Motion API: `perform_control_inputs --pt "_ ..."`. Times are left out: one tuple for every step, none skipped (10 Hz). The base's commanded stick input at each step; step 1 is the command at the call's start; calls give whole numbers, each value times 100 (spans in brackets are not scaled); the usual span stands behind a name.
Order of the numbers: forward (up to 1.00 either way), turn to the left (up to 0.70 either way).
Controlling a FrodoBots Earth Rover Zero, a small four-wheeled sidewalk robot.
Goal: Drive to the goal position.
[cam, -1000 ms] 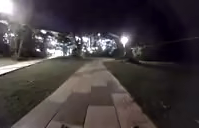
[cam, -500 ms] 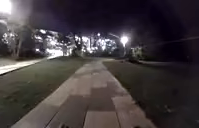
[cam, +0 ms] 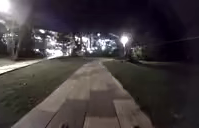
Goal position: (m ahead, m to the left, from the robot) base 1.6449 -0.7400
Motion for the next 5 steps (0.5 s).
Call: perform_control_inputs --pt "30 0" --pt "30 0" --pt "30 0" --pt "30 0" --pt "30 0"
